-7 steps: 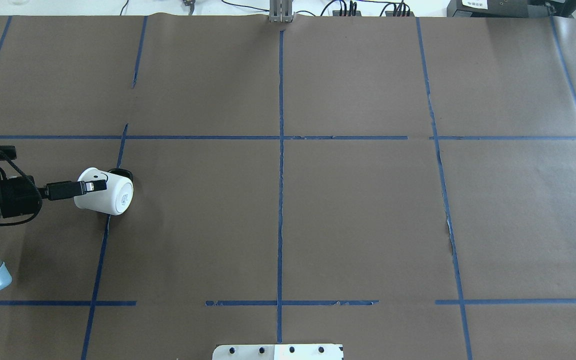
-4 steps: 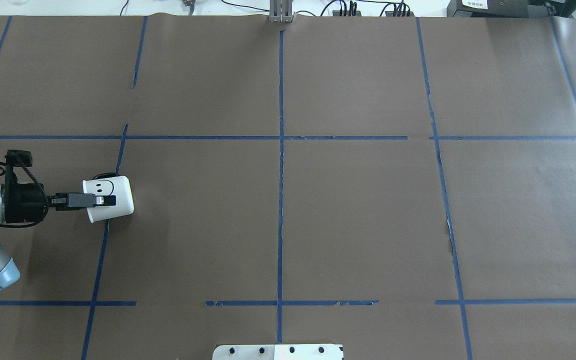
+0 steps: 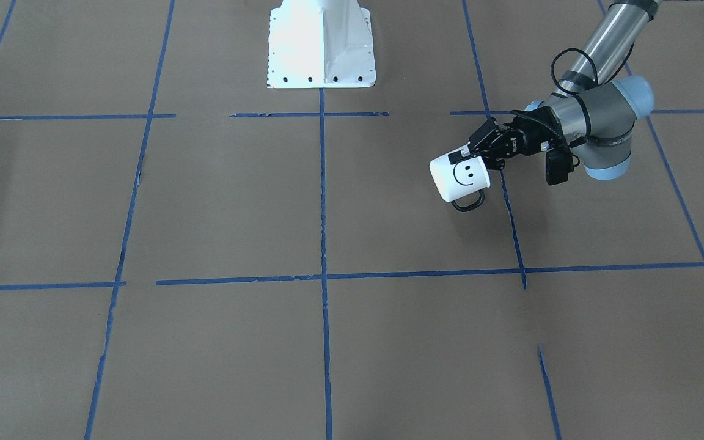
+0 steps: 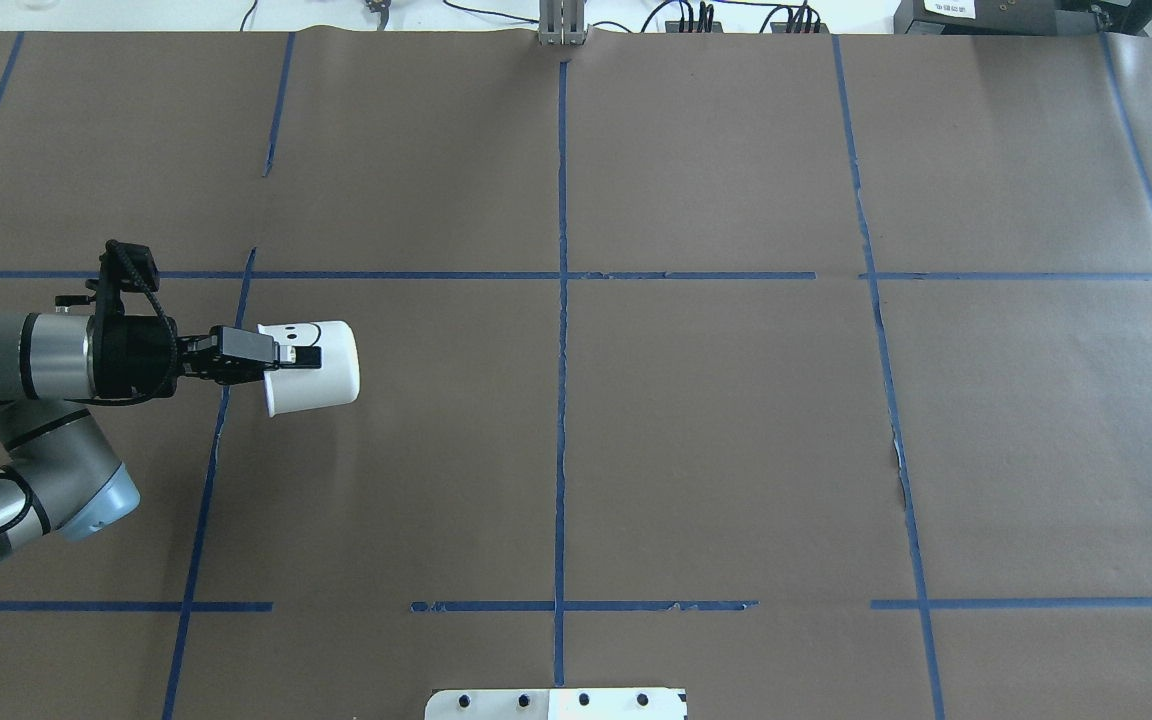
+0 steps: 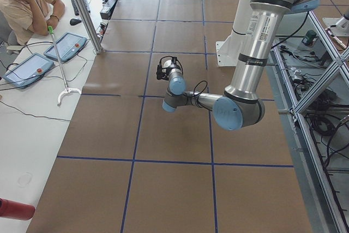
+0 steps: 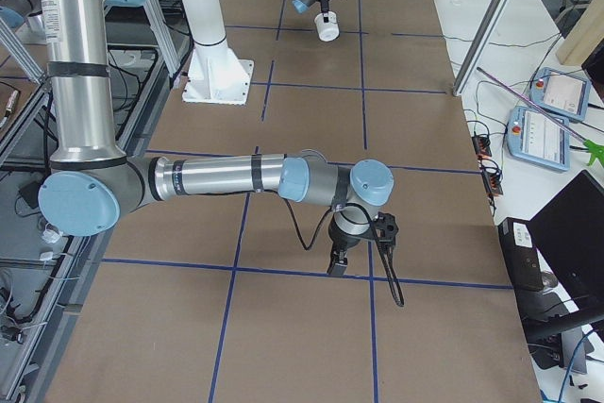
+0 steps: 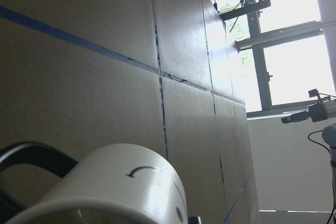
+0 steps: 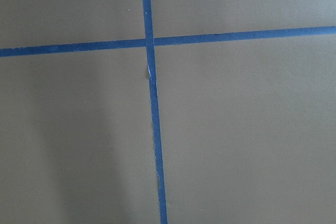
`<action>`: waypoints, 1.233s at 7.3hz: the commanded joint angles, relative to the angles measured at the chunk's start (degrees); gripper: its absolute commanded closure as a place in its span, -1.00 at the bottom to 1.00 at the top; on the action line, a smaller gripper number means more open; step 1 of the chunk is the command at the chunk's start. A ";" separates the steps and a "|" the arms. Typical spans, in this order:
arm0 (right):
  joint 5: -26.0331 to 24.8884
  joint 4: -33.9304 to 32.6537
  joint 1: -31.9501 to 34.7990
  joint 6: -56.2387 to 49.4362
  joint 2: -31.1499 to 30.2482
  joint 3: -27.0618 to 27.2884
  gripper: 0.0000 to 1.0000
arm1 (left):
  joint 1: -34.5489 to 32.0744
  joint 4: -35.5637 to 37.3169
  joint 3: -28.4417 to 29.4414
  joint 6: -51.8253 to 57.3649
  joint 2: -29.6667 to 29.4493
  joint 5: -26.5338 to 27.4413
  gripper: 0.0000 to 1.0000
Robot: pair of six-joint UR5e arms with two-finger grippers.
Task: Flip mug
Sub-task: 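Carry the mug toward the table centre, rotating it opening-up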
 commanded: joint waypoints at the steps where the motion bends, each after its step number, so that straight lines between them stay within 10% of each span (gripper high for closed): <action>1: 0.00 0.00 0.00 0.00 0.00 0.00 -1.00 | -0.32 21.04 -7.16 -0.29 -2.17 -6.83 1.00; 5: 0.00 0.00 0.00 0.00 0.00 0.00 -1.00 | 1.86 70.10 -14.67 1.64 -18.04 -0.68 1.00; 9: 0.00 0.00 0.00 0.00 0.00 0.00 -1.00 | 9.16 103.40 -3.21 9.46 -36.00 6.64 1.00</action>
